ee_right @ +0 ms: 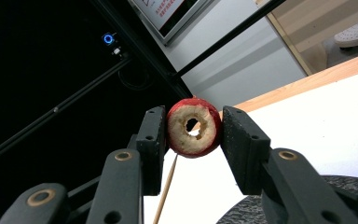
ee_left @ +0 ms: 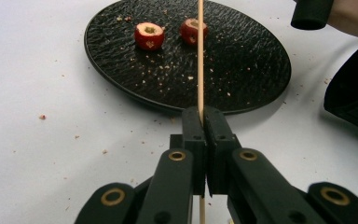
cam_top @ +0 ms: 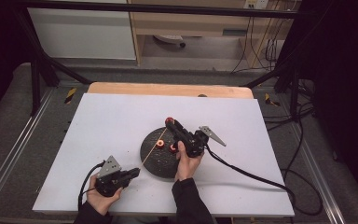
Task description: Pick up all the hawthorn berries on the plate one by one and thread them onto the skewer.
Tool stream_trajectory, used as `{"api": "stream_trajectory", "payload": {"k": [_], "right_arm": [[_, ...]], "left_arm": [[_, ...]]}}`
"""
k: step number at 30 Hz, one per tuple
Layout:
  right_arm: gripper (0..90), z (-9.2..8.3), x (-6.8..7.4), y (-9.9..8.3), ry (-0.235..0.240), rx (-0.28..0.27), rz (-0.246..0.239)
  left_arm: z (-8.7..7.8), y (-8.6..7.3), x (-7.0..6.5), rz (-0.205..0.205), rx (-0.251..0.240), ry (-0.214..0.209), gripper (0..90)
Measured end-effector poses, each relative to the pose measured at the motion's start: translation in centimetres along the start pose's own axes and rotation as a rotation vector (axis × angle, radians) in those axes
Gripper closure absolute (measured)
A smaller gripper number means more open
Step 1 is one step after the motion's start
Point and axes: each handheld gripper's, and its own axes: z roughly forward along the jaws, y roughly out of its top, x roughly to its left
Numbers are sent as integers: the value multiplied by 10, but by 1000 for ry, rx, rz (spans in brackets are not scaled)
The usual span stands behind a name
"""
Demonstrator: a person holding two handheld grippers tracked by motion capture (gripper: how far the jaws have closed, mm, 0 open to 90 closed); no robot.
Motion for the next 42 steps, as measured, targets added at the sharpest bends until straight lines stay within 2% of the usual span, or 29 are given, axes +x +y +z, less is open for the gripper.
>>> {"api": "stream_trajectory", "payload": {"k": [26,33,42], "right_arm": [[614,0,0,-1,16,0,16],[615,-1,0,-5,18,-11,26],[615,-1,0,-15,21,1,36]], "left_arm": [[0,0,-1,-2,-11,8,881],[5,3,-9,-28,-29,23,881],[9,7,-17,-64,-50,47,884]]}}
